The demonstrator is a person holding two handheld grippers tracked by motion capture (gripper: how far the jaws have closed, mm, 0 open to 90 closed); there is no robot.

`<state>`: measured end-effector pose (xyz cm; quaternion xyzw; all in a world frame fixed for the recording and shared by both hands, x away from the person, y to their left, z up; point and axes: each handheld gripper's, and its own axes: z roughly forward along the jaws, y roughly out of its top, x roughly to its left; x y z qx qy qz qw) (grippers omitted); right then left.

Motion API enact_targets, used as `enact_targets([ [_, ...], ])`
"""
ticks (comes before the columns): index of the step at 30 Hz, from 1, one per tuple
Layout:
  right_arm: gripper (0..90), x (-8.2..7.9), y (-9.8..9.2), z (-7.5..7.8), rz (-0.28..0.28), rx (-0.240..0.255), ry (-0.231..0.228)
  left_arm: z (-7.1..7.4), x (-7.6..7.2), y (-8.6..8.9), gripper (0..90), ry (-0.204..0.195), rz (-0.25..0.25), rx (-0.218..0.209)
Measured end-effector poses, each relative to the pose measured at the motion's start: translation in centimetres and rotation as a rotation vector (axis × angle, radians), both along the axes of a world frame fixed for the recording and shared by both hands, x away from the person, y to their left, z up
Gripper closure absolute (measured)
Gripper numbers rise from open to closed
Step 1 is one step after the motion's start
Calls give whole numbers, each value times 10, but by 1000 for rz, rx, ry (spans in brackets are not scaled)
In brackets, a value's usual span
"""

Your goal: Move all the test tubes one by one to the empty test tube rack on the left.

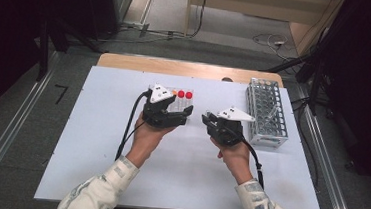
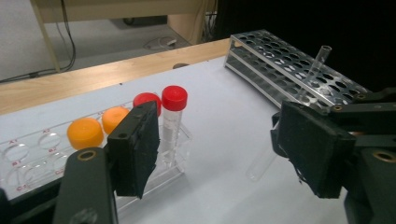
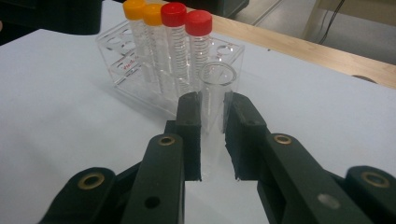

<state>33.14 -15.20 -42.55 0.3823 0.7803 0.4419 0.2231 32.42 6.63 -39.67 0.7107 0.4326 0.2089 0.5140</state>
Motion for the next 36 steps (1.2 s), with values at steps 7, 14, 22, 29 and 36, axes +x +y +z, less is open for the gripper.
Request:
enact_targets([
  [7, 734, -2, 9, -1, 15, 2, 0, -1, -1, -4, 414, 12, -39, -7],
  [14, 734, -4, 20, -4, 38, -7, 0, -5, -2, -10, 508, 31, -89, -16],
  [22, 734, -8, 35, -5, 65, -11, -1, -7, -2, -13, 600, 41, -109, -1],
  [29, 734, -9, 38, -5, 68, -10, -2, -10, -2, -11, 668, 52, -123, 6],
  [36, 734, -10, 39, -4, 73, -9, -7, -12, -2, -14, 724, 58, -124, 12],
])
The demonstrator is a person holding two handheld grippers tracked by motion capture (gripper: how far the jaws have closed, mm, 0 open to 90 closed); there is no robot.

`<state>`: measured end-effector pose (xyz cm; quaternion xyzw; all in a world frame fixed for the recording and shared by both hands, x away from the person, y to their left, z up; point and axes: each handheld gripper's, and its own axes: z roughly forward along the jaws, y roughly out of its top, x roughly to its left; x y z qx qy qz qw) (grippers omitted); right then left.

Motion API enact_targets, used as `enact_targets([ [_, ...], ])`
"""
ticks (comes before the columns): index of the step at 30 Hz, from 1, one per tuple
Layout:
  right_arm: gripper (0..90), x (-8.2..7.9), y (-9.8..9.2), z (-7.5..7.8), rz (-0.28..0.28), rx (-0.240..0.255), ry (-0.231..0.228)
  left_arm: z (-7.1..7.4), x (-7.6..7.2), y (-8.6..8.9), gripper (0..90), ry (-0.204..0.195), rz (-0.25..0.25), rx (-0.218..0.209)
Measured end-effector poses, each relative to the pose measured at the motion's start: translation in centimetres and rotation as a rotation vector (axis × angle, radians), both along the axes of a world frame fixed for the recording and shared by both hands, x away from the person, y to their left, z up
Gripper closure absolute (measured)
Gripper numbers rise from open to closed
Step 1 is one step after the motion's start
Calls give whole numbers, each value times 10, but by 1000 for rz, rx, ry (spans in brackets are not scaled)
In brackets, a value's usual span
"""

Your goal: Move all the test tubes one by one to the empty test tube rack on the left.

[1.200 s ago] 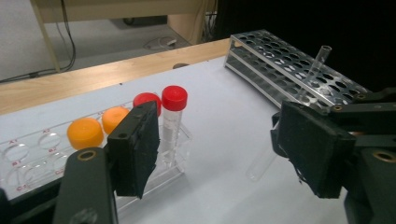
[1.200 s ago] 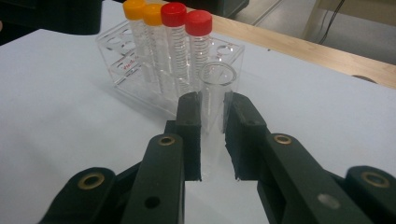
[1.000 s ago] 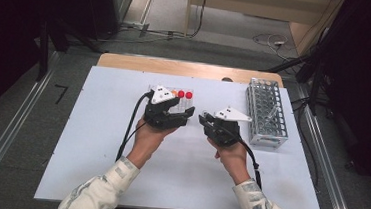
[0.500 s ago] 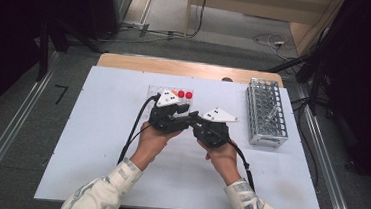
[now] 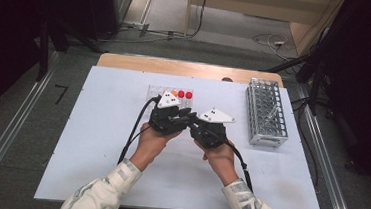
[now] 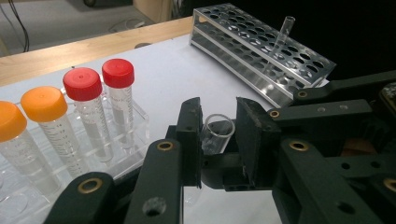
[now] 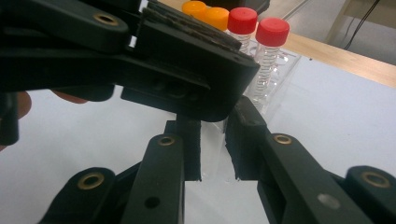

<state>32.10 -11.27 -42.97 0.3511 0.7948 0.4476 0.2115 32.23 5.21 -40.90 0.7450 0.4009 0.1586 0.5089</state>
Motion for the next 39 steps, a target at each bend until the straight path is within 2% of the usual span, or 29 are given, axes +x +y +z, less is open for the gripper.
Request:
enact_targets([
  [10, 707, -1, -1, 0, 3, -1, 5, 1, -1, 1, 767, -6, 11, 17],
  [12, 538, 0, 0, 0, 9, -7, 13, 1, 0, 3, 767, -8, 15, 18],
  [15, 370, 1, -2, -2, 13, -15, 41, 4, 0, 9, 767, -13, 33, 7],
  [19, 293, 1, -10, -4, -2, -19, 50, 10, 1, 22, 767, -20, 62, 8],
  [28, 280, 3, -31, -9, -46, -17, 62, 22, 5, 47, 767, -47, 136, 24],
  [39, 281, 4, -47, -12, -77, -6, 74, 39, 22, 73, 767, -56, 232, 49],
])
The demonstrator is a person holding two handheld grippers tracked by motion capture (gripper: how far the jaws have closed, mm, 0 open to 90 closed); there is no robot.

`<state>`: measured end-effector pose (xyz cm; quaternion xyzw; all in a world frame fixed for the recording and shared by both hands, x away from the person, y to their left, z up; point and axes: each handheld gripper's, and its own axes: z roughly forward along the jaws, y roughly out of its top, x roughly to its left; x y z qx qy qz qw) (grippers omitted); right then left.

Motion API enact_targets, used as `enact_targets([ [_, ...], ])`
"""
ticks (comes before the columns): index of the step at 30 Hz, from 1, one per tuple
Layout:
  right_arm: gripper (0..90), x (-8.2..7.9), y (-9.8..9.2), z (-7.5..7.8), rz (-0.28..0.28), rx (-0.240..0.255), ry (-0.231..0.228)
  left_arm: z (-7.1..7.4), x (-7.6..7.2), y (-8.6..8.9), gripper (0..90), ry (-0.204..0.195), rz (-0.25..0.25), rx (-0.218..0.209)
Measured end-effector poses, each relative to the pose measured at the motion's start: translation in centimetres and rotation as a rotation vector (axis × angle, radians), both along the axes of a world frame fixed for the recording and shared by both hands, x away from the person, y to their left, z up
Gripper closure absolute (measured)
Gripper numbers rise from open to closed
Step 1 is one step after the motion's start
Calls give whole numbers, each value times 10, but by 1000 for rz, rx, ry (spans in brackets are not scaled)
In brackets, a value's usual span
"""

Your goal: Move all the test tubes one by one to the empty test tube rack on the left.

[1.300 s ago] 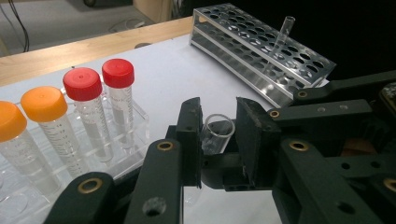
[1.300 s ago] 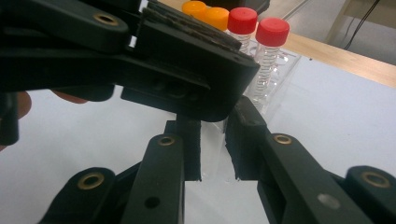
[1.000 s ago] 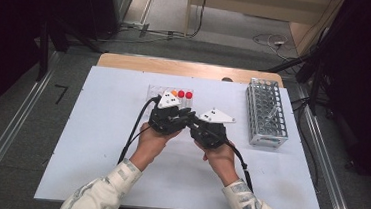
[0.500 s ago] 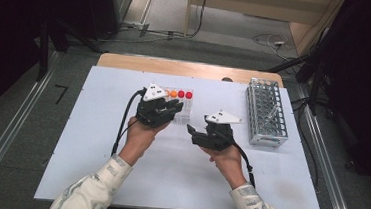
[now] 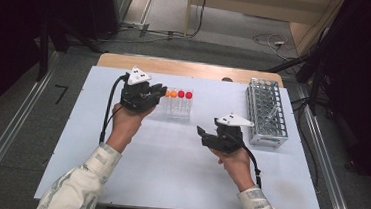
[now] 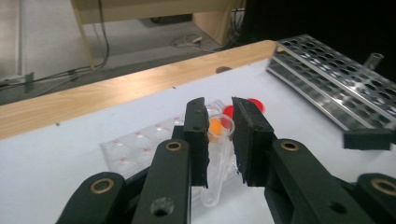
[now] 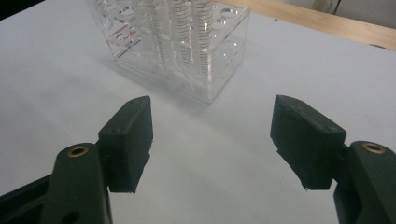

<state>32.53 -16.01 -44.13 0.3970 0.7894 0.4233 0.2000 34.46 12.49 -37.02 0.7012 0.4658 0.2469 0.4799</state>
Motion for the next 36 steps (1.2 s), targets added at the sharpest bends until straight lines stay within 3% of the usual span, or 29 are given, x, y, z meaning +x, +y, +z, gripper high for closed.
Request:
enact_targets([
  [6, 281, 0, -5, 0, -10, 2, -5, 2, 15, 6, 767, -2, 51, 6],
  [13, 281, 0, -10, 1, -19, 7, -5, -5, 26, 5, 767, 4, 77, 37],
  [25, 282, 0, -12, 0, -19, 8, -5, -16, 29, -2, 765, -8, 82, 91],
  [36, 282, -1, -11, -1, -15, 6, -6, -38, 29, -5, 763, 20, 91, 94],
])
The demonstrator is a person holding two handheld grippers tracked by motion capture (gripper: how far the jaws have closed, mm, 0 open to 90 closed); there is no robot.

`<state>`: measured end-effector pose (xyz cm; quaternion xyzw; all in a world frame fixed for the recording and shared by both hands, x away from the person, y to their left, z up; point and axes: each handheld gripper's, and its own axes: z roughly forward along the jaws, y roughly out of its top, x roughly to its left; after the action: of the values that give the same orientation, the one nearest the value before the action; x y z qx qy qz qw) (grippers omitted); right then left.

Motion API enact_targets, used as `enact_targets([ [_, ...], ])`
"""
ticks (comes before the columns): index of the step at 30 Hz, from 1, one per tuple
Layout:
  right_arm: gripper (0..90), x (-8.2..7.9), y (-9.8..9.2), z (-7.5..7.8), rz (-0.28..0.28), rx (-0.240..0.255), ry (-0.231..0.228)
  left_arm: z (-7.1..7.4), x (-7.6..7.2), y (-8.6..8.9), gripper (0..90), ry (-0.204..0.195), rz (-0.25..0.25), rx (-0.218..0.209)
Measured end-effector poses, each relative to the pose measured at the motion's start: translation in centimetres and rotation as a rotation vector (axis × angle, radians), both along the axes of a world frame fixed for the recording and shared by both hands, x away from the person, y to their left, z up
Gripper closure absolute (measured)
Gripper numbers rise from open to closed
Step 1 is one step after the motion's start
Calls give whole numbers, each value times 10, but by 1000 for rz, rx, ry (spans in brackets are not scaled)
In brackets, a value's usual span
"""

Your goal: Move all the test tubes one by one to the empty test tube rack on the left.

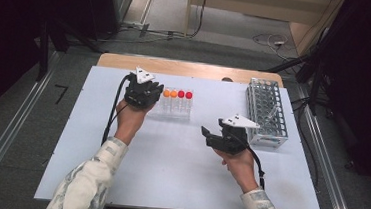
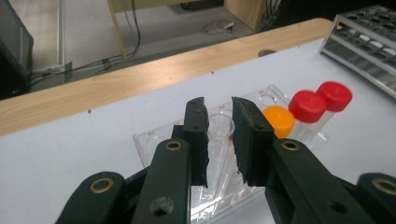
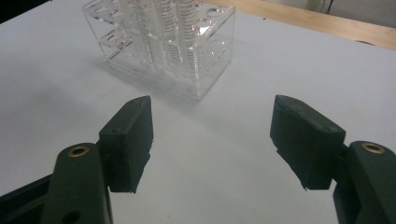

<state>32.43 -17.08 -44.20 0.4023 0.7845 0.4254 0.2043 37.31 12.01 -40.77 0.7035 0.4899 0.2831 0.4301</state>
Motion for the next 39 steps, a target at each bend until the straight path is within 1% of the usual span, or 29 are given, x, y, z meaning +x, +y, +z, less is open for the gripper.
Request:
enact_targets([
  [6, 281, 0, 1, -1, 0, 0, 4, -7, 0, 1, 756, 16, 7, -7],
  [8, 281, 0, 1, -1, -3, 0, 6, -7, 0, 1, 750, 19, 4, -15],
  [10, 281, 0, 0, -1, -4, 2, 5, -6, -1, 2, 729, 16, 6, -25],
  [13, 281, 0, -2, 0, -8, 3, 0, -4, -2, 3, 723, 12, 6, -36],
  [16, 276, 1, -5, 2, -21, 8, -2, -2, -4, 5, 669, 11, -1, -55],
  [17, 274, 1, -7, 2, -25, 10, -4, -1, -5, 5, 644, 13, -1, -71],
  [18, 269, 2, -10, 3, -36, 12, -6, -1, -6, 5, 605, 20, -8, -82],
  [20, 259, 4, -15, 4, -48, 5, -14, 0, -8, 5, 567, 39, -29, -99],
  [21, 258, 5, -19, 5, -64, 8, -14, 0, -9, 4, 520, 39, -33, -91],
  [24, 252, 8, -32, 9, -96, 11, -25, 1, -14, 1, 396, 46, -45, -88],
  [25, 251, 9, -36, 10, -107, 12, -28, 1, -16, 1, 375, 45, -52, -85],
  [29, 256, 13, -58, 18, -161, 3, -51, 3, -23, -1, 362, 32, -68, -89],
  [33, 286, 20, -83, 25, -221, -6, -66, 4, -28, -2, 362, 20, -83, -93],
  [36, 294, 26, -103, 28, -266, -21, -73, 5, -31, -3, 362, 16, -91, -92],
  [39, 294, 32, -120, 28, -310, -29, -67, 5, -32, -3, 362, 10, -97, -98],
])
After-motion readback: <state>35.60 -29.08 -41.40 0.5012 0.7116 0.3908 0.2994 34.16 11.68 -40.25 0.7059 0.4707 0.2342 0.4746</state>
